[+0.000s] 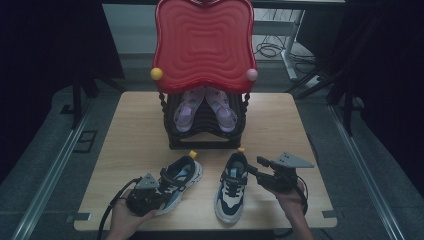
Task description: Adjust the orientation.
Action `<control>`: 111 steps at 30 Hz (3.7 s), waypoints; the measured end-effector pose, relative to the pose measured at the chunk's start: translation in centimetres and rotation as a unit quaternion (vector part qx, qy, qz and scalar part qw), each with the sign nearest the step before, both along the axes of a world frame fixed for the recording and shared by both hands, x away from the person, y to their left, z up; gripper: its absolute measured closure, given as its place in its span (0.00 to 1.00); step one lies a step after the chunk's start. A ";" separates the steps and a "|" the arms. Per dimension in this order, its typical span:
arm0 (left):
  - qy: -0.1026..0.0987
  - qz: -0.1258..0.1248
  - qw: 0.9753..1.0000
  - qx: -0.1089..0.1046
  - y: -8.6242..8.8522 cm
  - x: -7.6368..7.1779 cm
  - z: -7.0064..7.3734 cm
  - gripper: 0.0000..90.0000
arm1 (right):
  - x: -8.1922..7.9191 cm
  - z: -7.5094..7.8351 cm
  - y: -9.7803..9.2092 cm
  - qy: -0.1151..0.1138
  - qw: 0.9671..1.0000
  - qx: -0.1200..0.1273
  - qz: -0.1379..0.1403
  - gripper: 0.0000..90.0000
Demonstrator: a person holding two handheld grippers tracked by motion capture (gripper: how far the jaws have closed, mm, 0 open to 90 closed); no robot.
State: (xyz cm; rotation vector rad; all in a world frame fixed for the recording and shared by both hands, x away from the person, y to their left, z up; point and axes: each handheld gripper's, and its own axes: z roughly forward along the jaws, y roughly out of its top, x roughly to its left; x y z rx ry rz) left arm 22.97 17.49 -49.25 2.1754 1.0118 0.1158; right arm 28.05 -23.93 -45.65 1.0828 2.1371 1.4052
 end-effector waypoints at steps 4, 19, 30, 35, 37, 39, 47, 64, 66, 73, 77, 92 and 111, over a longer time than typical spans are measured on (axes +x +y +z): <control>-0.005 0.018 1.000 0.007 1.2 0.3 0.0 1.00 | 0.0 0.0 0.0 0.001 1.000 0.000 0.000 0.54; -0.005 0.059 0.998 0.003 4.2 2.0 -0.1 1.00 | 0.1 0.3 0.5 -0.003 1.000 -0.001 0.006 0.54; -0.001 0.078 0.997 0.007 5.5 3.6 -0.1 1.00 | 0.1 0.5 1.0 -0.007 1.000 -0.001 0.012 0.54; -0.004 0.086 0.996 0.007 5.7 4.0 0.0 1.00 | 0.1 0.7 1.4 -0.007 1.000 -0.001 0.018 0.55; -0.005 0.088 0.996 0.005 5.7 4.0 0.0 1.00 | 0.1 0.7 1.5 -0.007 1.000 0.000 0.021 0.55; -0.009 0.087 0.996 0.001 5.7 3.9 0.2 1.00 | 0.0 0.7 1.6 -0.005 1.000 0.000 0.023 0.55; -0.034 0.084 0.995 -0.032 5.5 3.7 2.7 0.98 | -0.1 1.0 2.1 -0.005 1.000 0.003 0.029 0.56; -0.068 0.104 0.987 -0.101 4.2 5.6 5.8 0.62 | 2.0 3.1 10.7 0.020 0.988 -0.052 0.142 0.86; -0.070 0.107 0.987 -0.100 4.5 5.6 5.8 0.61 | 2.5 3.2 12.1 0.026 0.986 -0.059 0.151 0.88; -0.065 0.108 0.986 -0.105 5.6 5.5 5.8 0.57 | 3.7 3.2 14.6 0.048 0.985 -0.062 0.155 0.94; -0.066 0.107 0.986 -0.108 6.0 5.3 5.8 0.55 | 4.7 3.1 16.1 0.067 0.982 -0.069 0.164 0.99; -0.067 0.120 0.984 -0.114 7.3 4.8 5.9 0.53 | 7.3 0.8 18.7 0.107 0.976 -0.082 0.172 0.99; -0.069 0.130 0.982 -0.115 8.3 4.5 5.8 0.53 | 6.7 0.6 19.2 0.106 0.970 -0.116 0.185 1.00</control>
